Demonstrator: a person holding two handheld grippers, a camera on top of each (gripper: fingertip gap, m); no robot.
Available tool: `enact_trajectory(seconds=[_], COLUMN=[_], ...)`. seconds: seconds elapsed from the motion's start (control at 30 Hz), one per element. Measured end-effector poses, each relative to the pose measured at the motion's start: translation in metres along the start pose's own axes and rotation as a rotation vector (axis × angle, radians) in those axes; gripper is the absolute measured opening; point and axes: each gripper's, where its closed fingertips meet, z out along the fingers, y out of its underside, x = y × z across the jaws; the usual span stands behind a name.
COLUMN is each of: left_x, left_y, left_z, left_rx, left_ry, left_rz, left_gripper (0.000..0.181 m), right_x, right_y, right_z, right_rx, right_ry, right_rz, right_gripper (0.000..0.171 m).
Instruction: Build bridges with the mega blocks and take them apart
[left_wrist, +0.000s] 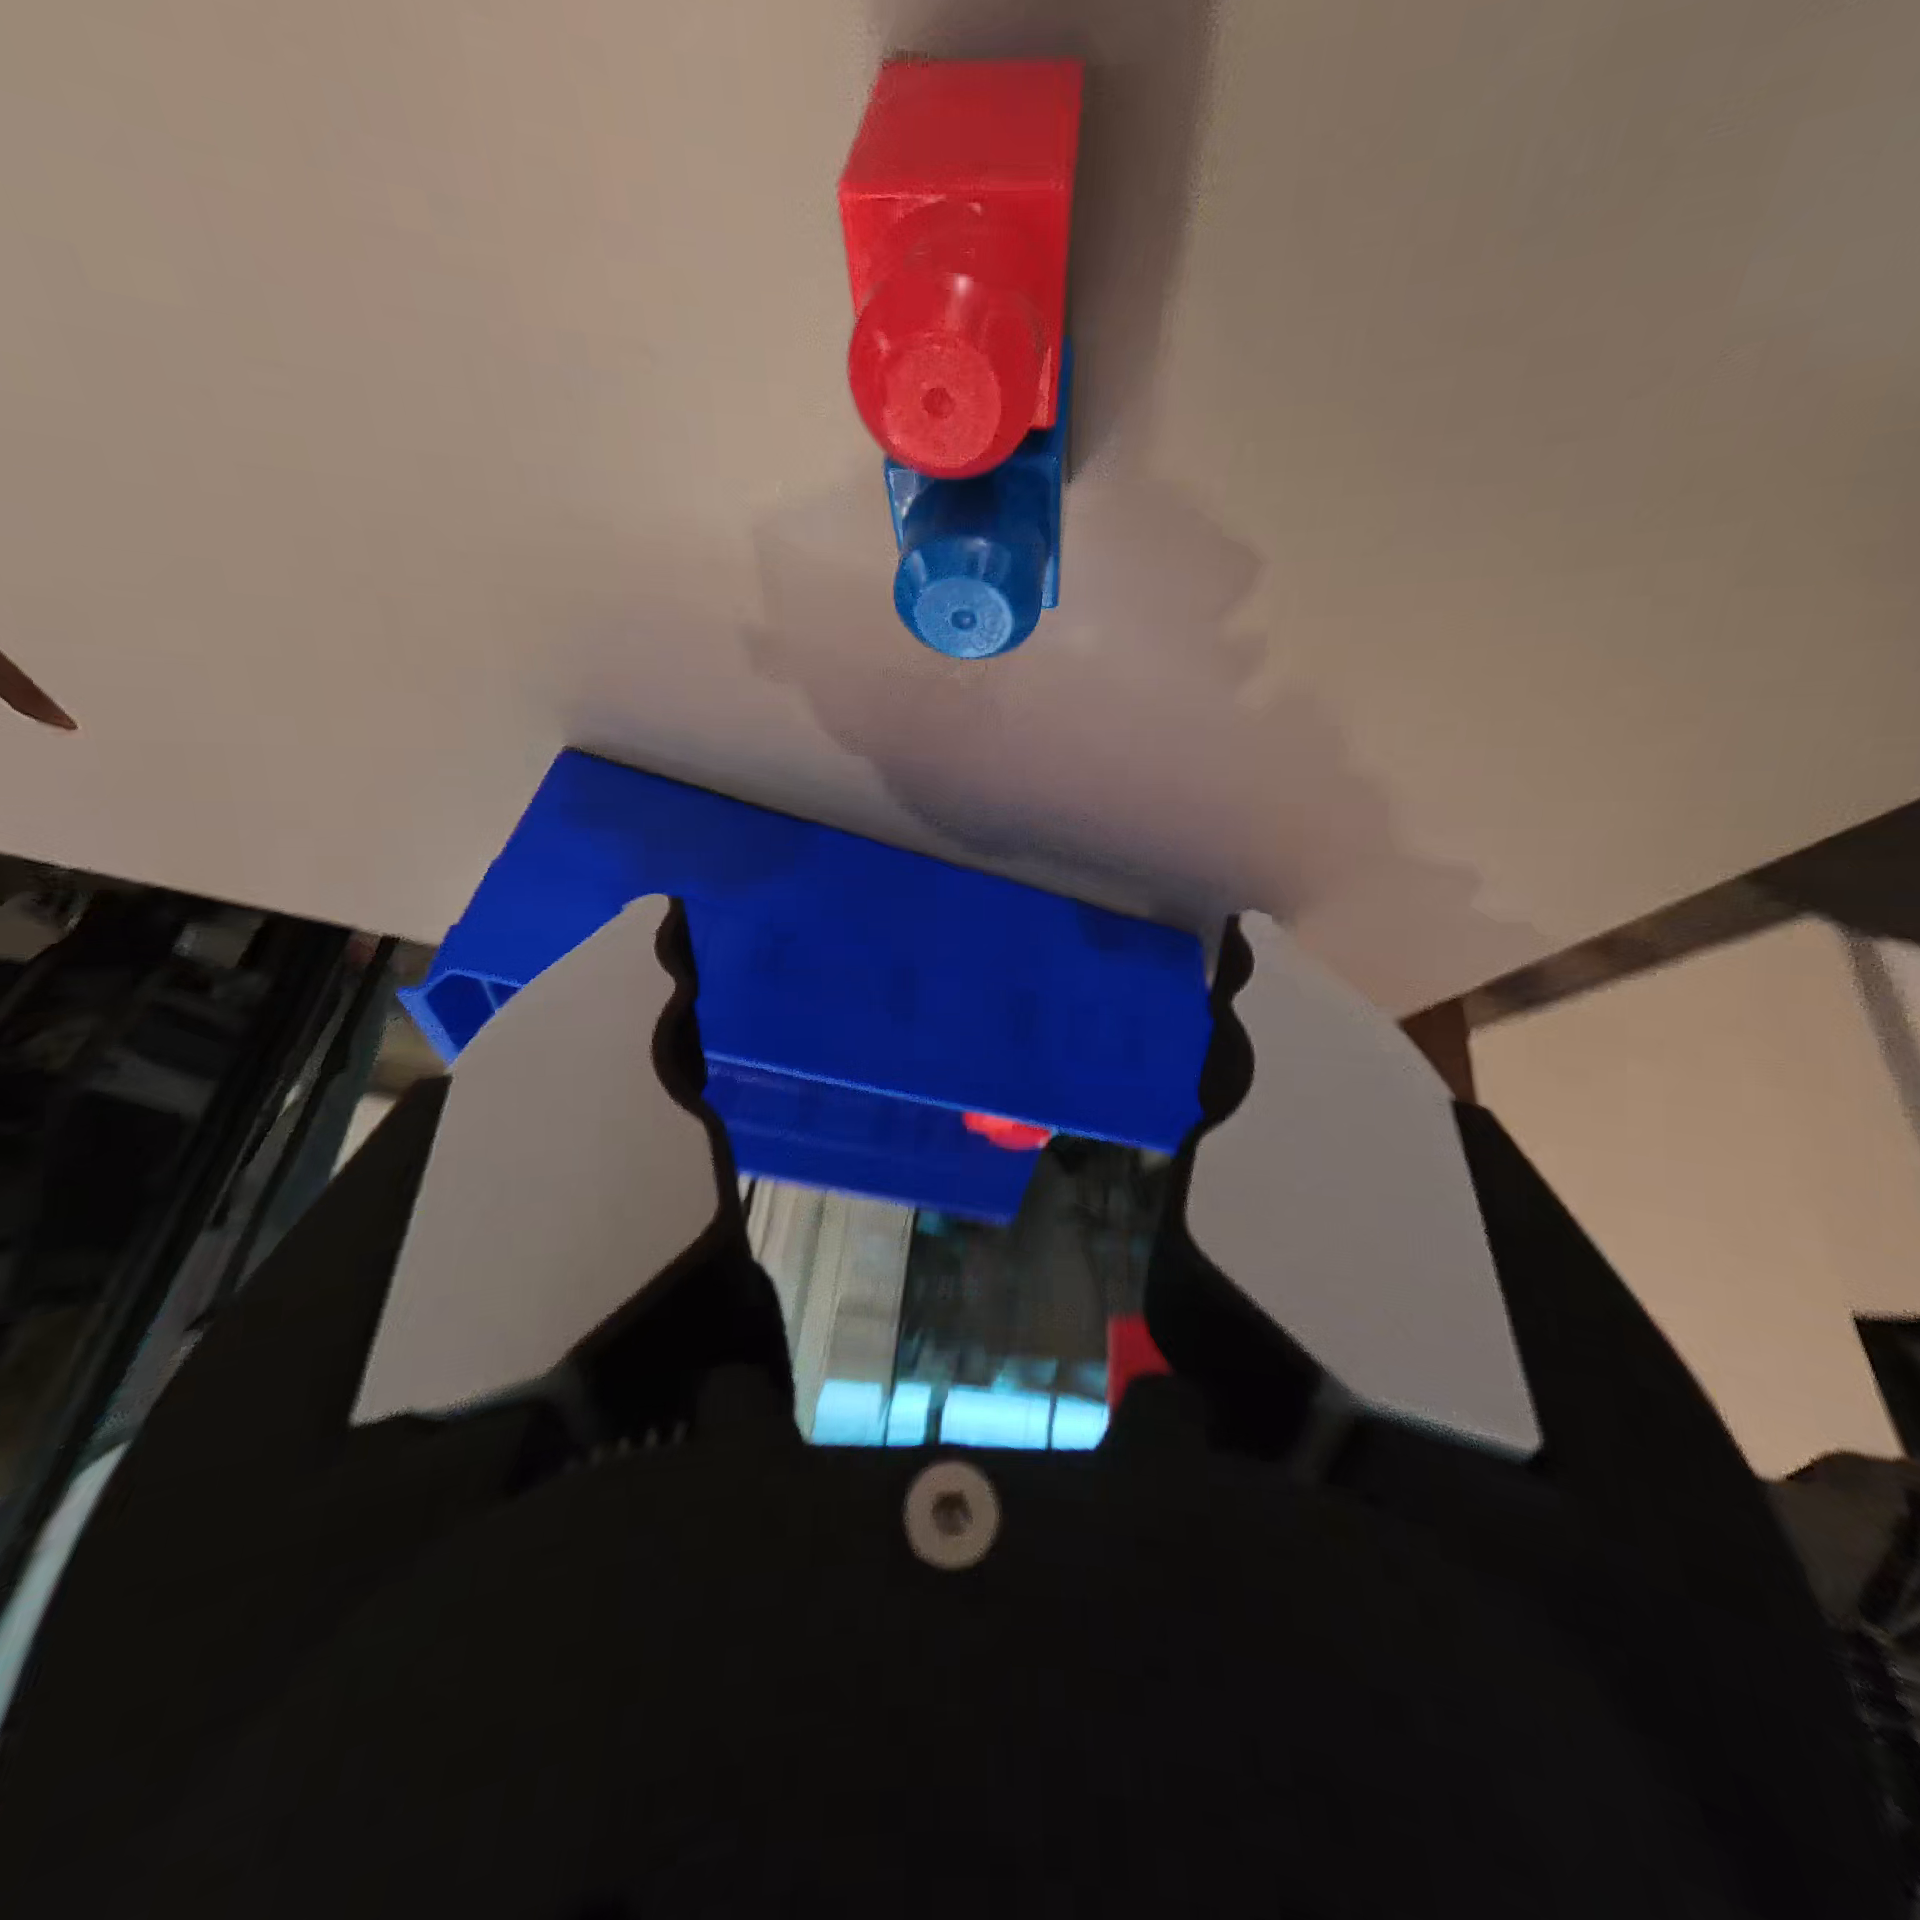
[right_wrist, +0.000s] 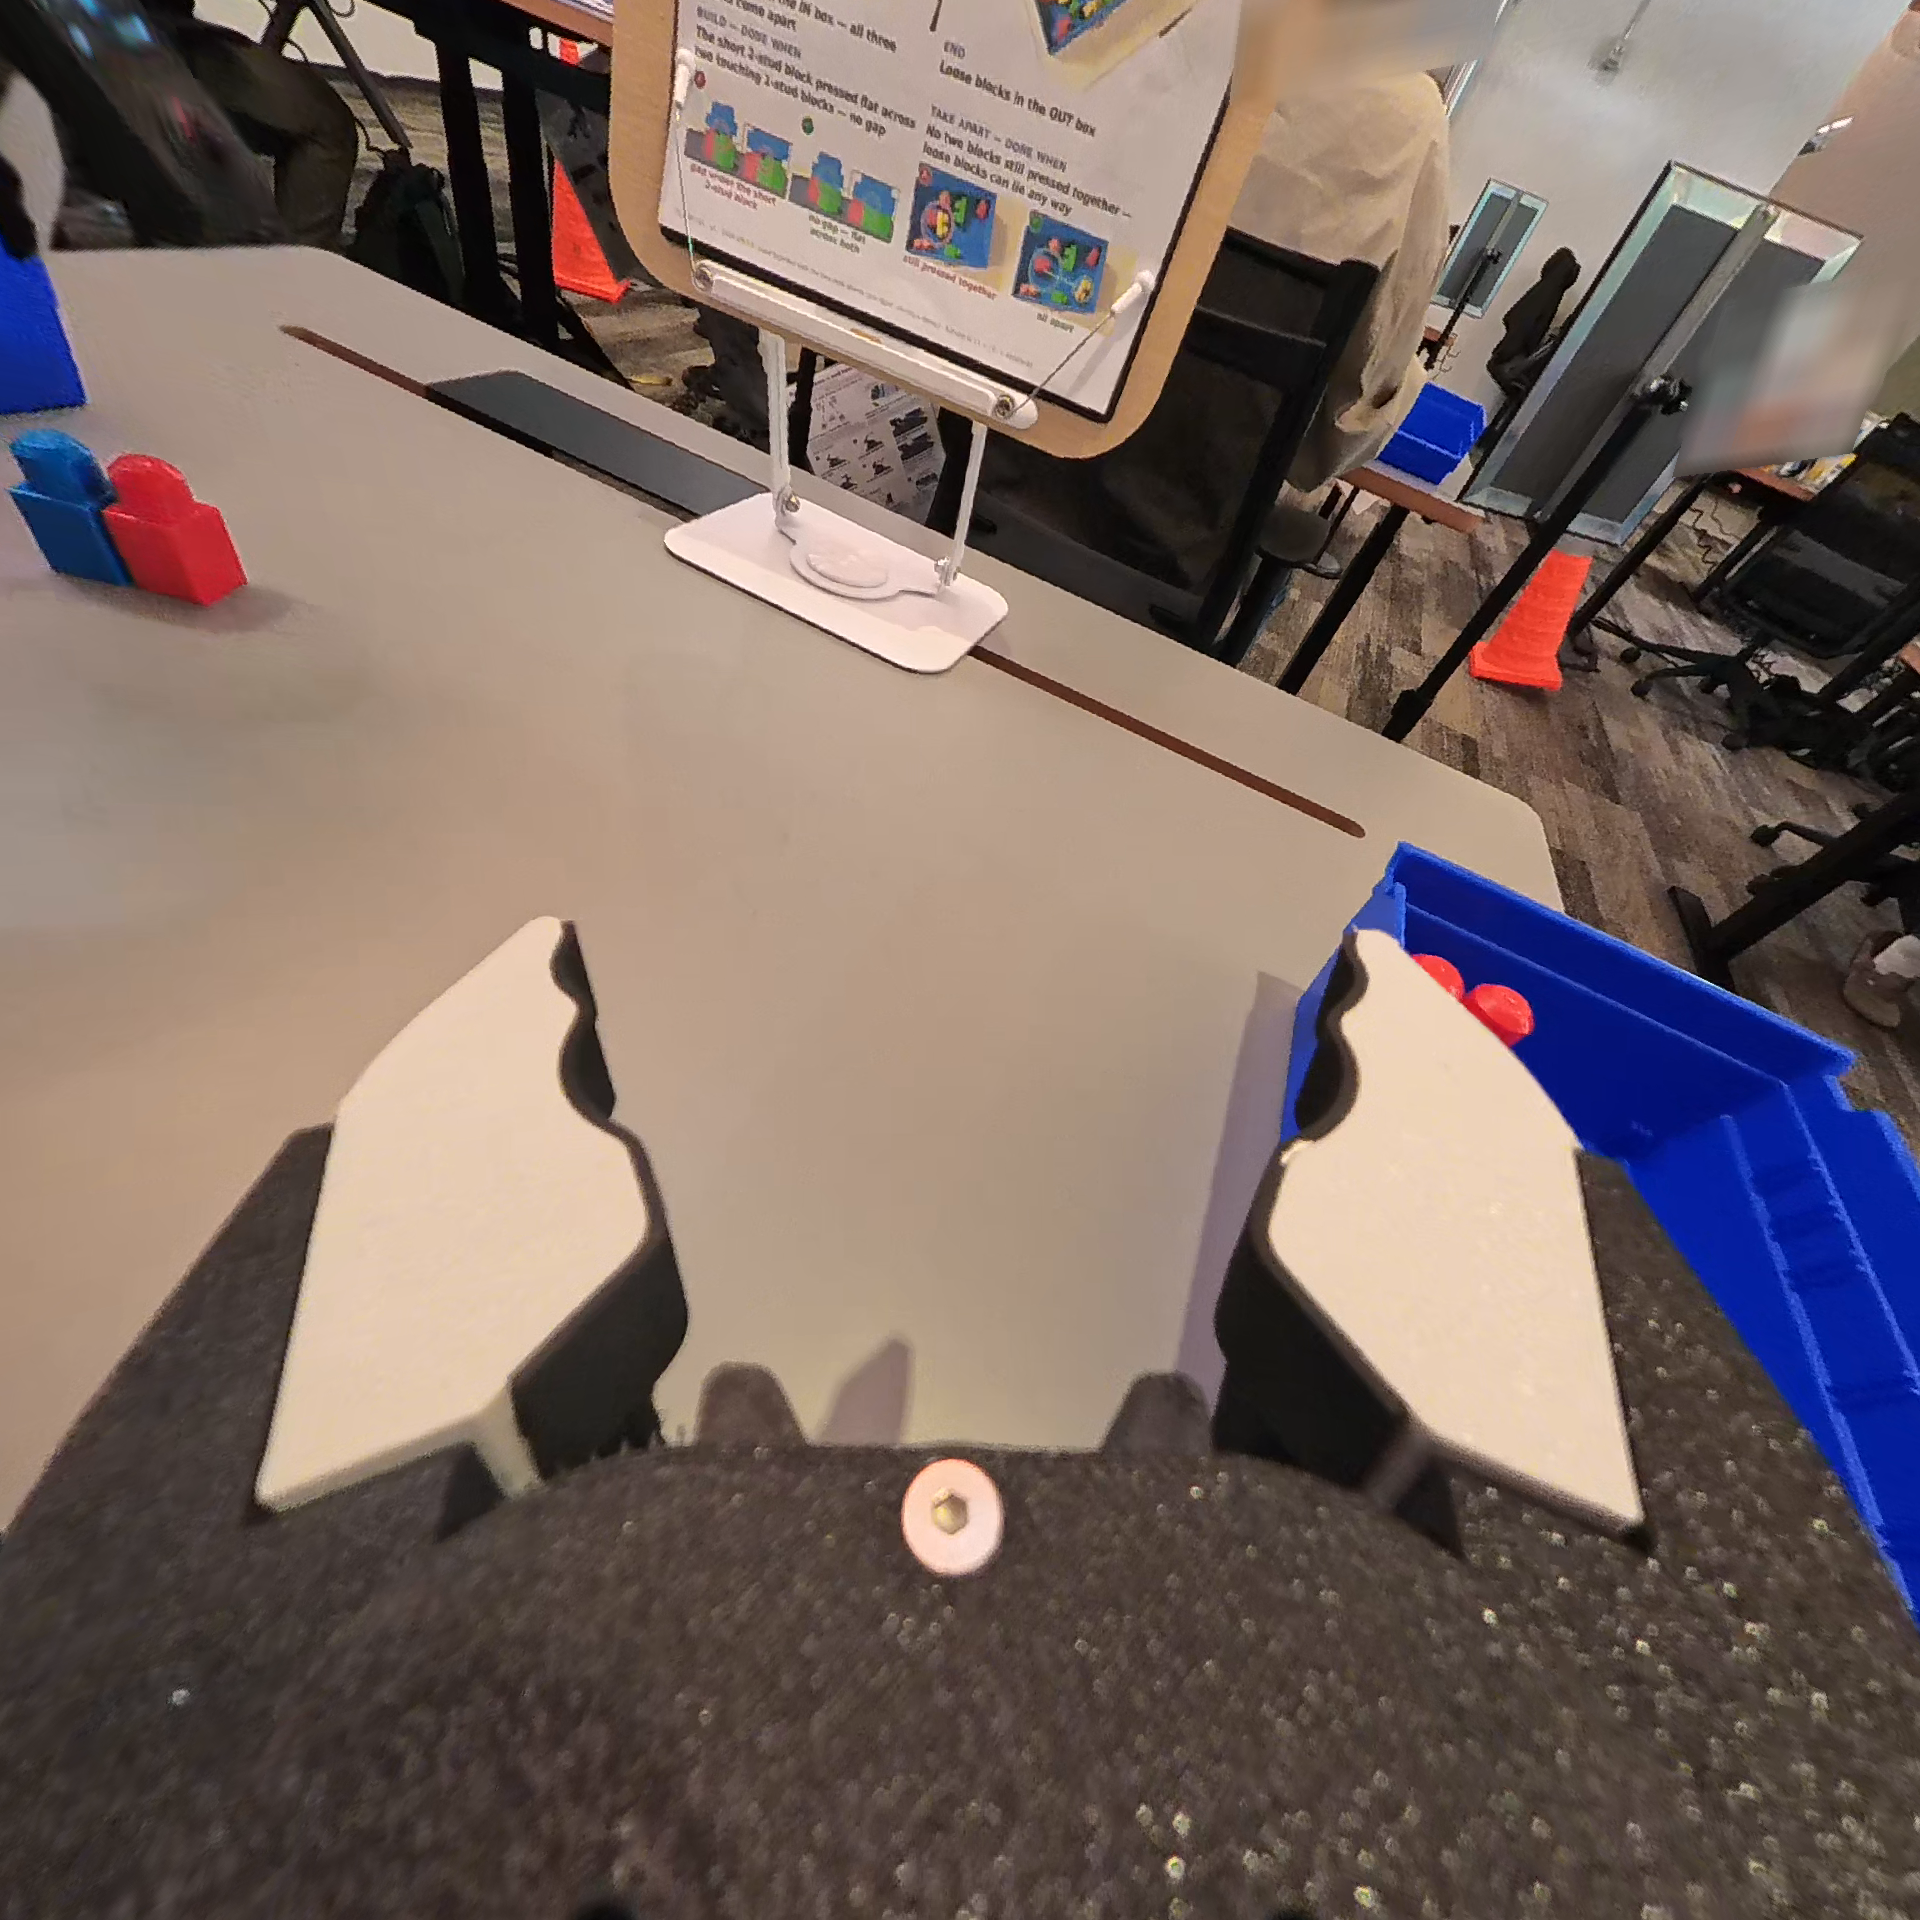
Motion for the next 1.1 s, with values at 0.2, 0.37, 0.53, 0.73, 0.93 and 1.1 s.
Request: enact_trajectory(seconds=[0.2,0.37,0.53,0.73,0.93,1.1], left_x=[-0.013,-0.019,0.0,0.009,0.009,0.011], left_y=[-0.006,-0.009,-0.015,-0.023,-0.022,-0.019], left_z=[-0.03,-0.05,-0.035,-0.018,-0.015,-0.011], left_rx=[0.605,1.134,1.398,1.515,1.63,1.679], left_ry=[-0.058,-0.147,-0.149,-0.131,-0.166,-0.248], left_rz=[-0.17,-0.369,-0.482,-0.567,-0.593,-0.605], left_gripper=[0.103,0.095,0.084,0.074,0.063,0.06], right_x=[-0.004,-0.013,-0.025,-0.038,-0.051,-0.061], right_y=[-0.006,-0.012,-0.019,-0.022,-0.019,-0.017], right_z=[0.0,0.005,0.016,0.03,0.041,0.048], right_rx=[0.016,0.026,0.033,0.027,0.003,-0.017], right_ry=[-0.011,-0.034,-0.068,-0.106,-0.133,-0.147], right_rz=[-0.011,-0.021,-0.035,-0.041,-0.046,-0.048], right_gripper=[0.129,0.129,0.129,0.129,0.129,0.129])
